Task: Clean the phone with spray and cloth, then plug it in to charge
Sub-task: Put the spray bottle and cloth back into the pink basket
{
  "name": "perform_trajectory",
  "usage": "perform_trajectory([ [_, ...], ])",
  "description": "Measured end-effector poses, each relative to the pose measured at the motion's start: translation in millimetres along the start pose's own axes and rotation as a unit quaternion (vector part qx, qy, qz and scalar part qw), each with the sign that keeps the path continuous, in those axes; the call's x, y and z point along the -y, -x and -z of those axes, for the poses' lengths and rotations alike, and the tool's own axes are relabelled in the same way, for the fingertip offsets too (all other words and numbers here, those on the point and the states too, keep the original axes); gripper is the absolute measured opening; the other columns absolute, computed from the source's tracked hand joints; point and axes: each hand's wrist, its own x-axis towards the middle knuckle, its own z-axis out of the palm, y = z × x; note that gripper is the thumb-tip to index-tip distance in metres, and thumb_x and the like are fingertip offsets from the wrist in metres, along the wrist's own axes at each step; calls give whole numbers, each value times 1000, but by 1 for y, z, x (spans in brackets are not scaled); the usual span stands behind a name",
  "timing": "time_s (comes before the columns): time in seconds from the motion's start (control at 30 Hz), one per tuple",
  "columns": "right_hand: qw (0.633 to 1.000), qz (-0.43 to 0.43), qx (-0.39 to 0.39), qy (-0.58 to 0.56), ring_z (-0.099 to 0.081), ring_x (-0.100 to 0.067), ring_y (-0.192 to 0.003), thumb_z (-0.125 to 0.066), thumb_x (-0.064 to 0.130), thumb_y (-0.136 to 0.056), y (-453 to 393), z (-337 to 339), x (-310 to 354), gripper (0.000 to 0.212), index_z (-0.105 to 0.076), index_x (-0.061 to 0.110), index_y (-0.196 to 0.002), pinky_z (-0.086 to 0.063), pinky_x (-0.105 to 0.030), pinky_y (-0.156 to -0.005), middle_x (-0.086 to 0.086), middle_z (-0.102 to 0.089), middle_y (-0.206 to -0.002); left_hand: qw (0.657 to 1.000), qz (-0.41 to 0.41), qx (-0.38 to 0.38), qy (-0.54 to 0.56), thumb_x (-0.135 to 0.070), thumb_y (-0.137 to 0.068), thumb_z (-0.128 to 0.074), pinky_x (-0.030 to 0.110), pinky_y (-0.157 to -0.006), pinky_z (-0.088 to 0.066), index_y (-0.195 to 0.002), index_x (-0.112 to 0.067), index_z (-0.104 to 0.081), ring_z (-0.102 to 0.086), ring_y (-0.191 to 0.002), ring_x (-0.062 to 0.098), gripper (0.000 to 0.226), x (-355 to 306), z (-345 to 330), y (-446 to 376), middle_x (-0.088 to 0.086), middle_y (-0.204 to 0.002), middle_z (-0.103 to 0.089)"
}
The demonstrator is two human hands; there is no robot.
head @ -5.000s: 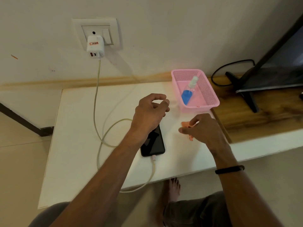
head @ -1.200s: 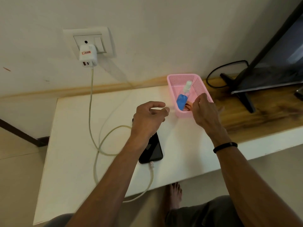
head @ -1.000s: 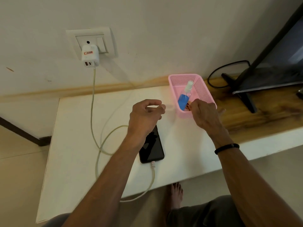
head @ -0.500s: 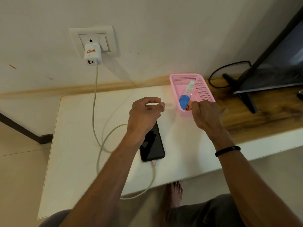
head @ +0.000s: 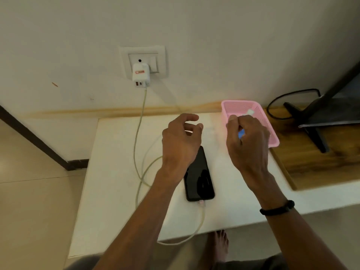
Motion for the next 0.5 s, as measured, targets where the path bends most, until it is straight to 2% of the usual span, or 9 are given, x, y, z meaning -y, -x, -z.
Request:
perform_trajectory([
  [0.1, 996, 73, 27, -46, -64, -18, -72, -58, 20, -100, -7, -26, 26, 18, -67, 7, -91, -59, -43, -66, -5, -71, -87, 999, -30, -33, -11, -32, -97, -68, 1, -55, -45, -119, -34, -68, -67, -75, -8, 22, -3, 14, -3, -16, -84, -72],
  [0.2, 988, 92, 113, -56, -68, -16, -86, -53, 25, -103, -25, -57, 50, 24, -63, 15, -122, -60, -41, -77, -2, -73, -105, 997, -38, -65, -10, -28, -99, -65, 0, -57, -44, -123, -34, -66, -68, -74, -7, 25, -2, 30, -7, -16, -82, -72],
  [0.27, 979, 115, 167, -19, -68, -20, -89, -48, 26, -104, -44, -81, 62, 43, -45, 22, -147, -58, -44, -82, -4, -71, -107, 996, -24, -89, -3, -25, -101, -61, 0, -56, -43, -125, -32, -66, -68, -71, -6, 26, -2, 39, -10, -19, -81, -69],
  [0.33, 966, 155, 200, 45, -65, -22, -75, -45, 23, -104, -63, -103, 70, 62, -19, 28, -160, -57, -44, -71, -5, -66, -90, 993, -5, -115, -3, -28, -100, -62, 0, -57, -42, -126, -33, -65, -67, -69, -5, 27, -2, 47, -13, -18, -85, -70],
  [0.4, 953, 186, 213, 113, -57, -20, -57, -49, 20, -102, -80, -123, 73, 79, 1, 35, -162, -53, -39, -56, -3, -57, -73, 991, 3, -131, 0, -31, -100, -64, 4, -64, -43, -128, -33, -64, -67, -70, -4, 28, -1, 54, -15, -15, -91, -72],
  [0.5, 931, 208, 228, 194, -54, -19, -49, -57, 21, -98, -91, -146, 66, 95, 13, 42, -158, -55, -37, -52, -4, -56, -70, 990, 12, -141, 3, -33, -100, -64, 20, -75, -50, -129, -32, -63, -68, -75, 1, 29, -1, 62, -17, -13, -95, -73],
])
